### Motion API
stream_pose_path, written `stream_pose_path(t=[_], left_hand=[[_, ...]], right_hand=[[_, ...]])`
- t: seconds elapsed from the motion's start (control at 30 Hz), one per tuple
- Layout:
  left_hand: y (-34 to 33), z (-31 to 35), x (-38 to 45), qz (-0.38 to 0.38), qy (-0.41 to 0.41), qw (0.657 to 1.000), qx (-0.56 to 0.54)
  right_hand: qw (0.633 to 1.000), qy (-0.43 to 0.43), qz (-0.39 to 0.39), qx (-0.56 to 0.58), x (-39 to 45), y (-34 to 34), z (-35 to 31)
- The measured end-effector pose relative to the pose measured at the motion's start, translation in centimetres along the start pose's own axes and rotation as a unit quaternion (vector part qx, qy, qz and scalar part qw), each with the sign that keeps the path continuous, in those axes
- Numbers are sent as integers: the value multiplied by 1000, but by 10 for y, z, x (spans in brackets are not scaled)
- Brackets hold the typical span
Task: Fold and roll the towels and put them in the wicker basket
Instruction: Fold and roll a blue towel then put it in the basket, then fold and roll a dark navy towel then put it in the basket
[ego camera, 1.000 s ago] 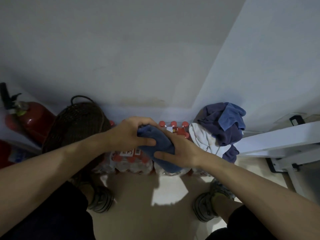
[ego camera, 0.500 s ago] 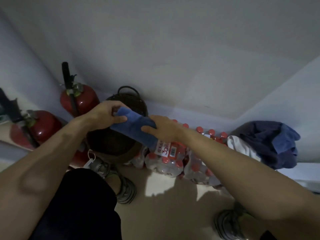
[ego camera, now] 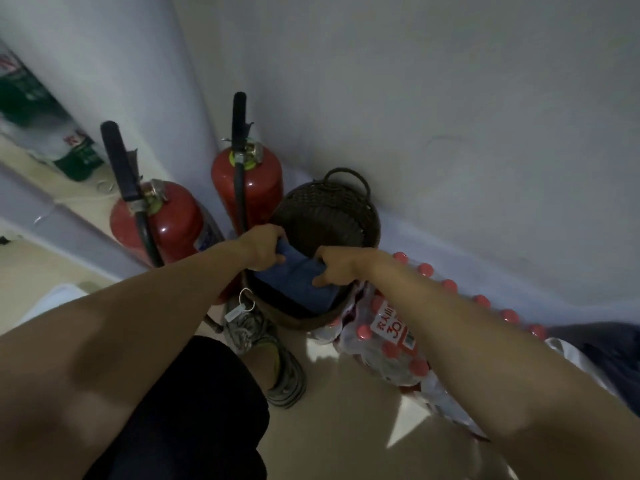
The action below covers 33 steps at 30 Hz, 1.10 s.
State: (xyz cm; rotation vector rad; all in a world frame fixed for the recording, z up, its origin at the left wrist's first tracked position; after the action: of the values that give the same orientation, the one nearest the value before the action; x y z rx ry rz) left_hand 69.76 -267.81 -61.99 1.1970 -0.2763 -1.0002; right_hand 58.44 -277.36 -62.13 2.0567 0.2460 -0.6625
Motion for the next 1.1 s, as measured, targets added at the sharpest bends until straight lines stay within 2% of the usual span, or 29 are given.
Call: stream_pose_path(t=[0.1, 0.2, 0.33, 0.43, 0.5, 0.53, 0.6, 0.63, 0.7, 0.77, 0.93, 1.0, 1.1], left_hand=[[-16, -3, 5, -87, 1, 995, 46], [-24, -1, 4, -120, -16, 989, 80], [-28, 8, 2, -89, -85, 985, 119], [-19, 11, -3, -47, -114, 988, 91], [-7, 13, -6, -8, -136, 988, 67], [-5, 14, -8, -4, -148, 987, 61], [-8, 13, -10, -22, -156, 985, 76], [-12, 12, -12, -42, -150, 984, 84], [-20, 9, -14, -62, -142, 983, 99], [-22, 8, -13, -67, -135, 983, 109], [-23, 14, -12, -91, -138, 976, 143], [-18, 17, -11, -97, -134, 974, 154], [-2, 30, -9, -54, -134, 983, 112]], right_hand=[[997, -10, -73, -34, 10, -11, 1], [994, -24, -101, -45, 17, -18, 2], [995, -31, -88, -47, 20, -24, 1], [996, -28, -63, -52, 21, -23, 1], [997, -15, -17, -78, 18, -17, 0], [995, -3, 31, -92, 15, -11, 0], [988, 25, 129, -78, 8, 1, -3], [987, 36, 143, -58, 4, 3, -3], [993, 33, 109, -35, -1, -5, -2], [994, 25, 92, -57, -3, -14, -1], [984, 43, 129, -117, -6, -23, -14], [977, 50, 192, -77, -27, -7, -14], [943, 56, 326, 34, -87, 27, 5]])
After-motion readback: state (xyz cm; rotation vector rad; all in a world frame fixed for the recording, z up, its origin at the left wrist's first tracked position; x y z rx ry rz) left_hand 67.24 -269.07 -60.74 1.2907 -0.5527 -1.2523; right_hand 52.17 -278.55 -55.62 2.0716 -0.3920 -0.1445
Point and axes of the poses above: each hand's wrist, its own x-axis towards the middle knuckle, its own y-axis out of the back of the hand, z = x × y, the point moved 7 cm from there along x, towards the middle knuckle, and after that the axes turned 10 degrees about z, right-handed, at the moved point
